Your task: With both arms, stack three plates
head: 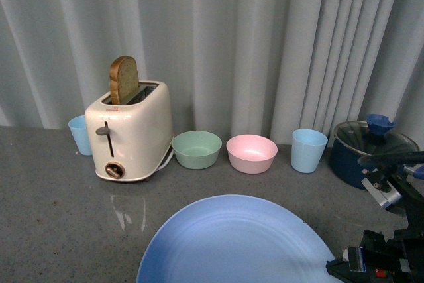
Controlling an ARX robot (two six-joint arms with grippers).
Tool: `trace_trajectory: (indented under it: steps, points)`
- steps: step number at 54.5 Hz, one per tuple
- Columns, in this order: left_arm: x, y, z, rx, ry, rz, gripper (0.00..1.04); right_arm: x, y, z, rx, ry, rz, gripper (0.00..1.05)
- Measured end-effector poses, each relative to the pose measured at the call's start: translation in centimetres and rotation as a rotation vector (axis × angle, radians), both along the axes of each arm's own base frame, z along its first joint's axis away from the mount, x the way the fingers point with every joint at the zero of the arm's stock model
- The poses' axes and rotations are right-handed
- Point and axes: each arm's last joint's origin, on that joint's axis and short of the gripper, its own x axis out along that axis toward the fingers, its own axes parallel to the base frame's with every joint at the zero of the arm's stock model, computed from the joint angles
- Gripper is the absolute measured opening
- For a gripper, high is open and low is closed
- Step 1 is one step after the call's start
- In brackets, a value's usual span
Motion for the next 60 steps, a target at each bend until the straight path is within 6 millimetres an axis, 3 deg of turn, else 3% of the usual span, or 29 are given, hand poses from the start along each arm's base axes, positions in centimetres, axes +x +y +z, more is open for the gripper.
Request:
trace_trajectory:
  steps: [20,29,34,39,49,57,60]
  points:
    - [0.0,0.0,0.0,0.000,0.000,0.000,0.98,0.2,-0.4,-1.1,-0.027,0.029,0.002,0.03]
    - [0.0,0.0,0.0,0.000,0.000,0.000,0.98,0.4,-0.4,-0.9,0.004,0.005,0.022,0.27]
    - [0.0,0.0,0.0,0.000,0.000,0.000,0.98,0.3,-1.0,-0.3,0.005,-0.014,0.006,0.49]
    - [0.0,0.0,0.0,0.000,0.000,0.000,0.98,-0.3,-2.2,1.2,0.020,-0.052,-0.021,0.70]
    - [0.0,0.0,0.0,0.000,0.000,0.000,0.98,-2.2,-4.6,4.3,-0.074,-0.198,-0.200,0.99]
    - [0.0,0.0,0.0,0.000,0.000,-0.001,0.98,-2.4,-5.0,4.8,-0.090,-0.225,-0.235,0.97]
    - [0.0,0.0,0.0,0.000,0.000,0.000,0.98,-2.7,-4.6,3.3,-0.227,-0.389,-0.305,0.87]
